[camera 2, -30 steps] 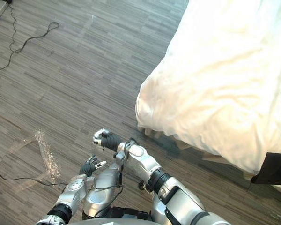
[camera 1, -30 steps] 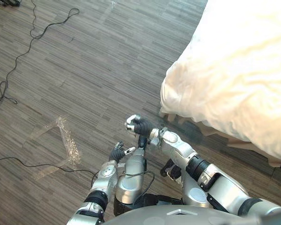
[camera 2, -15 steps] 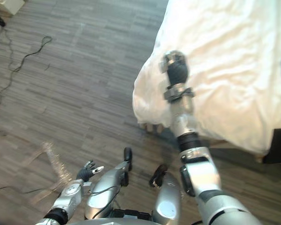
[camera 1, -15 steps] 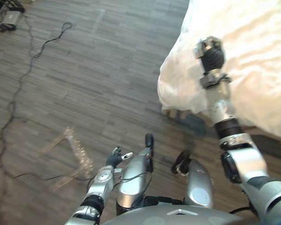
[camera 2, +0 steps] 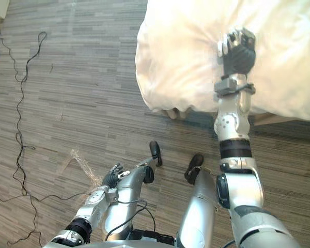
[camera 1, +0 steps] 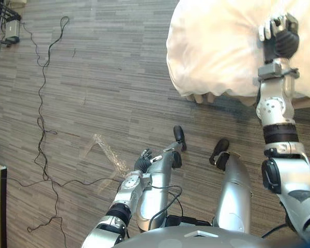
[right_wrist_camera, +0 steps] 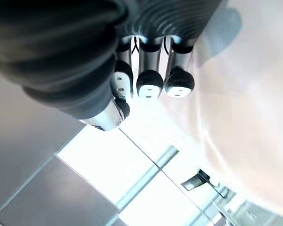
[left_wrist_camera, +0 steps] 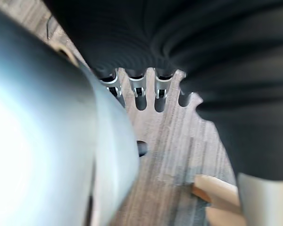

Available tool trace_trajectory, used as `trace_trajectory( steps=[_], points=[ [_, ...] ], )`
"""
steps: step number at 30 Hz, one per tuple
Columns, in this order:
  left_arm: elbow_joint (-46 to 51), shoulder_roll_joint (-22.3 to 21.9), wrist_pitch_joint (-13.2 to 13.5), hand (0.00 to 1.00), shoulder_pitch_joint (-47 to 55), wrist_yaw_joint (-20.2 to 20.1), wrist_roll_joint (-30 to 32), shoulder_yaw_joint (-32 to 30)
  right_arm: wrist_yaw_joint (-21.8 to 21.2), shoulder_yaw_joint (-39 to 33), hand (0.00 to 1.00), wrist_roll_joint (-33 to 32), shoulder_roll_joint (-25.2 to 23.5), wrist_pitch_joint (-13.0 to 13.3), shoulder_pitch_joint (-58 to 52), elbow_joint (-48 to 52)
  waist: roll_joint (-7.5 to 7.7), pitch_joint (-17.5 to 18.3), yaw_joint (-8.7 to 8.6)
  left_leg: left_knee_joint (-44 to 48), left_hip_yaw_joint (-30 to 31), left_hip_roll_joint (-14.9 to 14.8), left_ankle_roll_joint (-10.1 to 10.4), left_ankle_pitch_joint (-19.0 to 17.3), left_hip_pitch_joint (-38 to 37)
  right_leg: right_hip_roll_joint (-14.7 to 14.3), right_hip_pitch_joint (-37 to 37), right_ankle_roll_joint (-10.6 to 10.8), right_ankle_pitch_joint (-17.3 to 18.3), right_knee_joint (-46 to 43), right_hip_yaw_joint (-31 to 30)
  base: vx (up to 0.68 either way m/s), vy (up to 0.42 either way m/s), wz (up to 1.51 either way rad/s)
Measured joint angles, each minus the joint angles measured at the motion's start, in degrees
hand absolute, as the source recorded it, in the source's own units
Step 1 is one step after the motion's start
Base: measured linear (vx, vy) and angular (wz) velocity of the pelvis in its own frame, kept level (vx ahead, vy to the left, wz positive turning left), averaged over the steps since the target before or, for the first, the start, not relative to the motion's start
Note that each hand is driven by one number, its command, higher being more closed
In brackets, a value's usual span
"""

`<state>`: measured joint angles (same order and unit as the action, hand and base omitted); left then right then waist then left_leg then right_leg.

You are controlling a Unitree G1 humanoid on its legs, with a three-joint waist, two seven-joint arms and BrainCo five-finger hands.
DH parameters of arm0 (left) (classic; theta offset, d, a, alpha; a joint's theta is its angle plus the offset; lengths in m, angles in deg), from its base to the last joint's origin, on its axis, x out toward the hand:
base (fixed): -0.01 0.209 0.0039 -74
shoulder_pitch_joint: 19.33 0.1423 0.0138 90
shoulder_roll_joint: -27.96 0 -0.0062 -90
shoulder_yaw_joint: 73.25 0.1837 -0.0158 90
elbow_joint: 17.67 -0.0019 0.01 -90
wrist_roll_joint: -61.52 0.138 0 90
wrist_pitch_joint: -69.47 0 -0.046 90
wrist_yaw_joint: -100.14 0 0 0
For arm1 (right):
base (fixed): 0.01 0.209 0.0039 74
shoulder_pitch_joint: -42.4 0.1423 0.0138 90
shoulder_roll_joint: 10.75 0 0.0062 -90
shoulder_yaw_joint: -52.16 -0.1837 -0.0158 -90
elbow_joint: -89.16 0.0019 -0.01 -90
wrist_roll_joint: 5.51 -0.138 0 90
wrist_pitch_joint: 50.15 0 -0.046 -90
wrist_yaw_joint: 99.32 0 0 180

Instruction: Tidy the bed and pick cloth on bed and put in laundry

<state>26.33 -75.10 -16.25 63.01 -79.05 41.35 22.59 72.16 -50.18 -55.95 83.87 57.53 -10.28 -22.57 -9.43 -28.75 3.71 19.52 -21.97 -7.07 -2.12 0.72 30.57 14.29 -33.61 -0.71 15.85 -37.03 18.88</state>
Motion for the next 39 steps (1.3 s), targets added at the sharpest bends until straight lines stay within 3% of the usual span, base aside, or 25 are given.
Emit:
trace_trajectory(
  steps=[1,3,4,6,7,11,13,15,18,22,23,25,27,29,32,34,35,36,37,39],
  points=[
    [0.1,0.0,-0.1,0.00,0.0,0.2,0.0,-0.4,-0.3,-1.6,1.00,-0.1,-0.6,0.3,-2.6,1.6,0.46,-0.2,-0.23,0.5,-0.4,-0.4,0.1,-0.6,-0.5,-0.4,0.7,0.0,-0.3,0.7,-0.2,0.12,0.058,-0.56],
    [0.4,1.2,-0.8,0.00,0.6,1.9,0.0,-2.5,-0.8,-7.6,1.00,-1.0,-4.4,0.1,-15.5,2.6,3.73,-0.6,-1.81,0.7,-2.3,-1.4,0.3,-2.8,-4.1,-1.7,4.5,0.5,-1.0,3.3,-1.3,0.14,0.060,-0.53],
    [0.4,1.6,-1.2,0.00,0.8,2.2,0.1,-2.8,-1.0,-8.4,1.00,-1.2,-5.5,0.1,-18.5,2.6,4.54,-0.5,-2.26,0.8,-2.6,-1.7,0.5,-3.4,-4.9,-2.0,5.5,0.6,-1.1,4.0,-1.5,0.15,0.037,-0.42],
    [1.5,2.9,-1.9,0.00,3.3,2.3,1.3,-3.8,-2.7,-10.5,1.00,-1.2,-9.3,-0.4,-31.2,2.6,7.51,-0.4,-4.86,0.9,-3.7,-2.3,0.9,-5.4,-8.8,-2.9,9.5,0.8,-1.5,6.3,-2.4,0.17,0.034,-0.40],
    [1.8,3.0,-2.1,0.00,3.6,2.3,1.4,-4.0,-3.2,-10.7,0.00,-1.2,-9.7,-0.4,-33.8,2.6,7.94,-0.4,-5.29,1.0,-4.2,-2.6,1.0,-6.0,-9.9,-3.3,10.6,1.0,-1.7,7.0,-2.5,0.17,0.039,-0.41],
    [2.0,2.3,-2.8,0.00,5.1,2.3,4.1,-4.6,-10.7,-10.0,0.00,0.3,-12.0,-1.5,-45.7,0.5,9.42,0.6,-7.69,0.1,-4.9,-2.9,2.0,-8.0,-16.8,-4.8,18.7,2.0,-2.4,12.2,-3.0,0.15,0.046,-0.24],
    [1.2,2.5,-3.8,0.00,7.3,2.2,6.4,-5.0,-14.0,-6.7,0.00,5.7,-13.3,-3.6,-48.5,-7.8,10.89,4.5,-7.96,-2.1,-5.4,-2.4,2.3,-7.9,-20.1,-5.3,22.0,2.4,-2.6,14.7,-3.2,0.19,0.005,-0.07],
    [-0.8,2.4,-4.3,0.00,8.2,2.0,7.7,-5.1,-14.7,-4.9,0.00,11.5,-14.6,-3.7,-49.5,-15.8,11.14,7.2,-7.97,-4.5,-5.4,-1.7,2.6,-7.6,-23.8,-5.4,26.1,2.7,-2.8,17.1,-2.6,0.19,-0.008,0.04],
    [-4.6,2.4,-5.5,0.00,9.5,2.0,8.7,-5.0,-13.2,-3.8,0.00,19.1,-17.1,-3.7,-49.7,-25.5,10.77,11.8,-8.03,-9.9,-6.2,-0.5,3.8,-6.9,-30.4,-6.0,31.6,4.1,-3.7,21.7,-2.5,0.14,0.005,-0.11],
    [-6.0,2.0,-6.1,0.00,10.9,2.2,11.5,-4.9,-10.4,-2.8,0.00,25.0,-17.4,-4.0,-48.9,-31.6,10.12,14.8,-7.41,-14.3,-11.5,-0.8,4.7,-6.3,-36.0,-6.4,33.8,4.8,-5.9,24.7,0.8,0.05,0.015,-0.68],
    [-7.2,2.0,-6.2,0.00,10.9,2.4,12.3,-4.9,-10.0,-2.8,0.00,25.5,-17.5,-4.7,-48.4,-32.1,10.16,15.0,-7.33,-15.4,-14.2,-1.0,5.0,-6.1,-37.8,-6.0,34.0,4.1,-6.3,25.3,4.0,-0.03,0.008,-1.00],
    [-7.8,2.4,-6.9,0.00,11.1,3.5,13.0,-4.7,-9.6,-2.8,0.00,27.0,-17.5,-5.2,-48.6,-32.2,10.16,15.2,-7.67,-16.6,-16.9,-1.2,5.6,-5.7,-39.8,-6.3,34.3,3.6,-6.8,25.6,4.1,-0.03,-0.018,-0.77],
    [-9.3,2.6,-8.1,0.00,10.3,4.4,14.6,-3.7,-9.6,-2.9,0.00,29.4,-17.3,-6.1,-49.0,-32.9,9.96,15.6,-8.77,-17.3,-18.8,-2.2,6.5,-5.3,-41.4,-8.6,35.8,2.9,-9.3,29.3,2.9,0.00,-0.066,-0.52],
    [-9.4,2.4,-8.6,0.00,10.3,4.4,15.2,-3.7,-9.9,-2.8,0.00,30.6,-17.6,-6.1,-49.1,-33.7,9.65,15.9,-9.03,-16.1,-20.5,-3.3,7.3,-5.8,-41.9,-10.3,37.2,2.6,-11.2,32.7,1.2,-0.01,-0.073,-0.60],
    [-9.5,2.5,-8.0,0.00,10.3,4.5,15.4,-3.9,-10.2,-2.3,0.00,31.9,-17.8,-6.1,-49.5,-34.0,9.83,15.9,-8.87,-6.3,-21.4,-6.6,7.8,-8.1,-40.6,-11.5,38.7,1.6,-13.1,36.1,-3.0,0.00,-0.082,-0.75],
    [-9.5,2.4,-7.2,0.00,11.0,4.7,15.1,-5.3,-10.2,-1.2,0.00,33.1,-16.7,-6.0,-49.6,-34.4,9.36,16.0,-8.72,10.8,-17.2,-12.2,7.2,-8.8,-36.4,-12.9,39.0,1.2,-13.0,36.5,-8.8,0.00,-0.098,-1.12],
    [-9.5,2.4,-6.9,0.00,11.1,4.9,15.0,-5.6,-10.2,-0.7,0.00,33.4,-16.2,-5.8,-49.6,-34.5,8.98,16.0,-8.67,14.2,-14.9,-13.3,6.7,-8.7,-35.0,-13.4,39.0,1.0,-13.0,36.3,-10.4,0.03,-0.008,-1.20],
    [-10.0,1.7,-6.2,0.00,11.1,5.7,15.1,-6.1,-10.2,-0.3,0.00,34.0,-15.1,-5.4,-49.5,-34.8,8.21,16.2,-7.99,17.2,-7.9,-12.4,6.3,-10.3,-32.8,-14.0,38.6,0.5,-13.2,35.9,-14.2,0.06,0.088,-1.66],
    [-10.0,1.2,-5.7,0.00,11.1,5.9,15.0,-6.3,-10.2,-0.4,0.00,34.0,-14.2,-5.0,-48.8,-35.9,7.68,16.5,-7.17,14.7,-1.0,-8.8,6.3,-13.1,-32.6,-14.1,37.7,0.3,-13.5,35.8,-18.6,0.07,0.121,-1.80],
    [-10.2,1.2,-4.7,0.00,11.3,5.9,15.0,-6.3,-10.3,0.0,0.00,34.0,-13.3,-4.5,-48.3,-36.1,7.74,16.6,-7.10,7.7,7.3,-4.1,6.2,-15.2,-32.9,-14.2,36.2,1.0,-14.4,36.3,-24.2,0.00,0.145,-1.77]
  ],
)
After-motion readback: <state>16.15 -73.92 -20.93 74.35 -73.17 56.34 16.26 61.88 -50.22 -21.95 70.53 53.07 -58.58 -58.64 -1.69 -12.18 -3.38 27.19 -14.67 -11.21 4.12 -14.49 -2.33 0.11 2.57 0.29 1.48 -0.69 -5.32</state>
